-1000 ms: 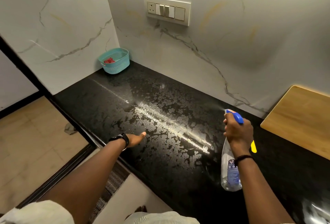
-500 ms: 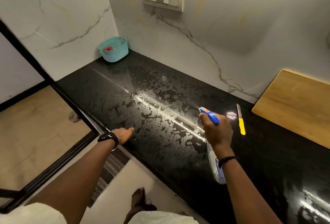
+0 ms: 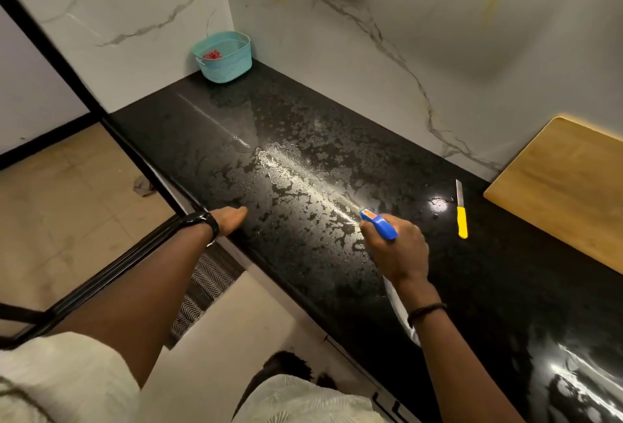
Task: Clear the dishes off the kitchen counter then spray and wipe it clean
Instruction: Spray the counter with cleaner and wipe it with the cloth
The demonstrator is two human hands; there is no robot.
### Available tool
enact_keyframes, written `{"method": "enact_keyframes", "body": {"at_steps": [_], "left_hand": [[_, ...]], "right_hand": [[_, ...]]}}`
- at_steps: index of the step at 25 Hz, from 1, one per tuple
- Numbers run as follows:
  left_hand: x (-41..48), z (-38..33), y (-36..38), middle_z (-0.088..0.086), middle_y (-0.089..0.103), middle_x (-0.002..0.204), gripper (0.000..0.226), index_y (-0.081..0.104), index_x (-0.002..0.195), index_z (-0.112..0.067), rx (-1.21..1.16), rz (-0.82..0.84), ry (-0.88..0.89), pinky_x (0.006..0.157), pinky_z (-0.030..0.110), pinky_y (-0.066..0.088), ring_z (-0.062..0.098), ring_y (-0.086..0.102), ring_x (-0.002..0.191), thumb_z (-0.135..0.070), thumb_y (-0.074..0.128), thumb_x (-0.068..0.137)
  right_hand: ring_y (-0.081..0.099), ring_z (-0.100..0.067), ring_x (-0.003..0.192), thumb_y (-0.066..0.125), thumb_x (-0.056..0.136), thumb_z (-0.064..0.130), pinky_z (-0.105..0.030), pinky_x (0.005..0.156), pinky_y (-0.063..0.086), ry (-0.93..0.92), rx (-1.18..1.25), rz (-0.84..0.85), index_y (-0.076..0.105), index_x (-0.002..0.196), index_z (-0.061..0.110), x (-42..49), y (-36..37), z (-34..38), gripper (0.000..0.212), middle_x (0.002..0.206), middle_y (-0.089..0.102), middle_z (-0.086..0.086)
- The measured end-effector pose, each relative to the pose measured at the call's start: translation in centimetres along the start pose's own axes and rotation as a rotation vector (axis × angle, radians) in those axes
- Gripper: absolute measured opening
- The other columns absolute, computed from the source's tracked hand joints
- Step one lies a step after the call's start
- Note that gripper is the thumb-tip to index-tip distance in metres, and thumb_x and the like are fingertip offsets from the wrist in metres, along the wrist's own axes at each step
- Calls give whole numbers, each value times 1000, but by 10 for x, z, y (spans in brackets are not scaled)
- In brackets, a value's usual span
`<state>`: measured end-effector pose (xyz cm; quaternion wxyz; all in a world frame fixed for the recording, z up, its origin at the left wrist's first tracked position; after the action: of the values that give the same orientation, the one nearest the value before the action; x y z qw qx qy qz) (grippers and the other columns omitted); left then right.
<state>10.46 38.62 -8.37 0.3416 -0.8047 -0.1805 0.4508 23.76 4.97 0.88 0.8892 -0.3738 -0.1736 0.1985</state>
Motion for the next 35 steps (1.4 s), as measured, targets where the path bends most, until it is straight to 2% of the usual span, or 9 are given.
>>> {"method": "enact_keyframes", "body": {"at_steps": [2, 6, 11, 15, 18, 20, 25, 29, 35], "left_hand": [[5, 3, -3, 10, 45, 154, 63, 50, 147, -8, -126, 71, 17, 119, 39, 27, 29, 42, 142, -50, 32, 103], [93, 40, 5, -7, 39, 158, 97, 39, 155, -25, -175, 188, 29, 124, 47, 19, 21, 36, 147, -81, 35, 76], [148, 32, 27, -3, 25, 165, 125, 28, 158, -32, -70, 332, 46, 125, 53, 15, 24, 23, 153, -105, 28, 56], [100, -9, 15, 10, 11, 169, 156, 11, 162, -29, 44, 402, -35, 123, 56, 17, 33, 17, 154, -112, 23, 30], [36, -42, -12, 17, 8, 168, 107, 0, 163, -23, 64, 418, -94, 125, 50, 16, 36, 15, 154, -91, 15, 82], [22, -54, -15, 20, 12, 167, 88, 2, 162, -19, 94, 434, -115, 121, 49, 21, 37, 19, 153, -76, 10, 96], [13, -58, -15, 21, 16, 166, 87, 6, 162, -14, 150, 429, -139, 120, 47, 24, 37, 23, 152, -73, 14, 99], [19, -58, -14, 19, 13, 167, 86, 4, 162, -12, 152, 442, -122, 122, 47, 20, 36, 18, 153, -71, 15, 100], [32, -50, -7, 16, 8, 168, 88, 5, 162, -17, 156, 441, -92, 123, 48, 19, 36, 14, 154, -75, 18, 97]], "right_hand": [[42, -9, 47, 46, 84, 59, -24, 48, 29, -77, -70, 57, 43, 56, 27, -5, 12, 8, 43, 54, 47, 8], [56, -14, 53, 38, 82, 68, -30, 57, 53, -162, -175, 173, 65, 74, 22, -24, 54, 20, 54, 61, 59, 9], [55, -18, 53, 27, 83, 69, -33, 62, 56, -286, -367, 370, 56, 70, 17, -35, 90, 40, 61, 59, 56, 3], [60, -17, 59, 27, 82, 71, -30, 64, 55, -149, -453, 290, 63, 81, 21, -22, 89, 32, 61, 67, 62, 6], [60, -14, 57, 39, 91, 68, -25, 57, 49, -68, -481, 255, 63, 78, 20, -7, 79, 20, 55, 65, 60, 8], [63, -20, 63, 50, 94, 64, -29, 60, 48, 15, -480, 150, 66, 82, 20, 3, 69, 16, 48, 69, 64, 7], [68, -27, 73, 53, 92, 64, -31, 60, 36, 138, -514, 93, 68, 81, 19, 4, 57, 4, 48, 76, 68, 2], [66, -37, 79, 54, 89, 58, -34, 64, 41, 288, -374, -44, 66, 79, 18, 23, 39, -7, 43, 81, 71, -6], [58, -33, 61, 46, 83, 56, -31, 55, 37, 394, -215, -185, 56, 58, 13, 44, 3, -21, 51, 59, 59, -4]]}}
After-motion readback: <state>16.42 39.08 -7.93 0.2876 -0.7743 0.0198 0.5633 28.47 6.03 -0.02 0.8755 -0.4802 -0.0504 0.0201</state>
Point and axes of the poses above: each hand's wrist, its own x-axis towards the middle knuckle, its own y-axis out of the palm, z = x × y, the point moved 4 cm from there along x, towards the middle knuckle
